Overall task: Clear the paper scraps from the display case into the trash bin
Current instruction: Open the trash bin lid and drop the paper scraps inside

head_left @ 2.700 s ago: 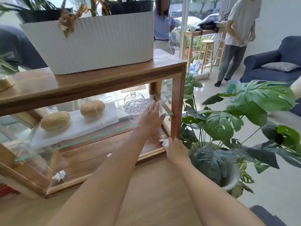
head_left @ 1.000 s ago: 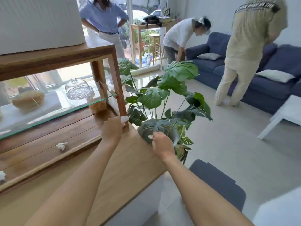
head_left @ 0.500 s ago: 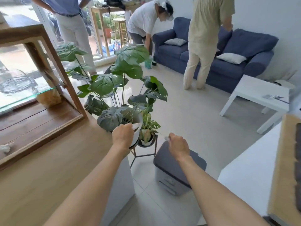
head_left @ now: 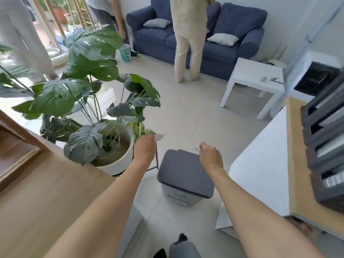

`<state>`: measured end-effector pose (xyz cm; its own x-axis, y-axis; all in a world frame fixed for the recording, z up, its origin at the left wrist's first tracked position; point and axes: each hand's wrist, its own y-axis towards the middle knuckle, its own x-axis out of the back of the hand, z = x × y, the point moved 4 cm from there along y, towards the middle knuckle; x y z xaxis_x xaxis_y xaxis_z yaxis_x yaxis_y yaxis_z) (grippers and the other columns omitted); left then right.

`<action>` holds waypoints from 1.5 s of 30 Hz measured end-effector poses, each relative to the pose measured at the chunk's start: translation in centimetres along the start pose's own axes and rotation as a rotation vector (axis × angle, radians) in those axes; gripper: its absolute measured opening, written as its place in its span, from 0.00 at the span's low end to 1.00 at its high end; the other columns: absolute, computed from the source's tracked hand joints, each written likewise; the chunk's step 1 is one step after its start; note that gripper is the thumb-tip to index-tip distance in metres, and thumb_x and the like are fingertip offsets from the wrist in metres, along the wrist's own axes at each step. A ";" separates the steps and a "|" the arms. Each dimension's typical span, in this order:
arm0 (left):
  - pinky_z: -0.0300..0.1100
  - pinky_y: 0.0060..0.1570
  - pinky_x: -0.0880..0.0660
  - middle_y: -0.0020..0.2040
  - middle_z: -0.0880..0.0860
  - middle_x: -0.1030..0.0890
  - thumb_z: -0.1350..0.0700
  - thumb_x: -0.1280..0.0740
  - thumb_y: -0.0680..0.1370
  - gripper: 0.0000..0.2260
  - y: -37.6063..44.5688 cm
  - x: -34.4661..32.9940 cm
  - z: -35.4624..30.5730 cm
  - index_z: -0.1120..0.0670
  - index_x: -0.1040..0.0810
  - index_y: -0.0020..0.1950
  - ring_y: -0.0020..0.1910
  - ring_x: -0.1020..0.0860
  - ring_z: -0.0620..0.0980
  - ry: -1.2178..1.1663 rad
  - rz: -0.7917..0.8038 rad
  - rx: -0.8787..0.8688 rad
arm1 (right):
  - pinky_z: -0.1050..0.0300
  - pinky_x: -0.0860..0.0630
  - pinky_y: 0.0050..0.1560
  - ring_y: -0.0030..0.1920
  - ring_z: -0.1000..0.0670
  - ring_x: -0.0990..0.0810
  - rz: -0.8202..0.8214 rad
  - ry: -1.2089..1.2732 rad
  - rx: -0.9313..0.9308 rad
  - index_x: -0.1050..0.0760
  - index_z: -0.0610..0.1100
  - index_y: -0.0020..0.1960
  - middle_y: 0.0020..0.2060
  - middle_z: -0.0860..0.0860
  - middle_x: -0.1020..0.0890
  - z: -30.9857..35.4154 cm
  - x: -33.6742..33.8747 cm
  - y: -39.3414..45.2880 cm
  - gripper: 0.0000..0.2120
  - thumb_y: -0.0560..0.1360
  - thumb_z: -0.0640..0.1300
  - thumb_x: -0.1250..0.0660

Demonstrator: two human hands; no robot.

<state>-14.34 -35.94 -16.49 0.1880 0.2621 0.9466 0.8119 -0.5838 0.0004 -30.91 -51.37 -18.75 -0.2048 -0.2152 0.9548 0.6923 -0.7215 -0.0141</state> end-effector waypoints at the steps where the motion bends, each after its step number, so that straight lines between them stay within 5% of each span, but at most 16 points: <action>1: 0.51 0.45 0.25 0.48 0.62 0.18 0.64 0.43 0.79 0.10 0.4 -0.3 -0.1 0.63 0.22 0.51 0.48 0.20 0.62 0.001 0.010 -0.012 | 0.53 0.29 0.38 0.45 0.37 0.19 -0.001 0.000 -0.009 0.25 0.36 0.54 0.46 0.37 0.17 -0.1 -0.1 0.1 0.10 0.80 0.38 0.43; 23: 0.42 0.31 0.33 0.48 0.57 0.18 0.62 0.42 0.80 0.09 3.5 -6.4 -2.7 0.59 0.23 0.54 0.47 0.19 0.57 0.168 0.141 -0.057 | 0.55 0.32 0.37 0.46 0.38 0.19 0.033 -0.003 -0.134 0.25 0.36 0.54 0.47 0.38 0.17 -3.7 -4.0 2.5 0.11 0.77 0.32 0.44; 28: 0.46 0.43 0.27 0.48 0.58 0.18 0.62 0.41 0.79 0.08 2.9 -8.7 -1.9 0.60 0.23 0.51 0.48 0.20 0.58 0.131 0.154 -0.067 | 0.52 0.23 0.46 0.50 0.40 0.18 0.041 -0.048 -0.146 0.25 0.39 0.58 0.50 0.41 0.17 -4.4 -5.6 1.5 0.11 0.79 0.36 0.43; 40: 0.48 0.47 0.25 0.52 0.60 0.18 0.61 0.44 0.80 0.13 3.3 -13.7 -2.0 0.58 0.25 0.61 0.52 0.20 0.59 0.121 0.245 -0.081 | 0.53 0.26 0.40 0.49 0.40 0.18 0.152 -0.054 -0.181 0.26 0.39 0.56 0.50 0.42 0.17 -6.6 -9.9 2.0 0.09 0.79 0.35 0.43; 45: 0.49 0.47 0.25 0.53 0.60 0.19 0.61 0.44 0.81 0.11 3.9 -17.0 -3.0 0.59 0.24 0.58 0.53 0.21 0.60 0.128 0.303 -0.110 | 0.52 0.23 0.43 0.47 0.39 0.18 0.192 -0.045 -0.183 0.26 0.40 0.54 0.49 0.41 0.17 -8.0 -12.4 3.3 0.09 0.78 0.35 0.43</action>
<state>-16.04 -44.97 -31.60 0.3344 -0.0304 0.9419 0.6644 -0.7012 -0.2585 -31.63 -56.33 -32.99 -0.0479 -0.3334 0.9416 0.5779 -0.7781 -0.2461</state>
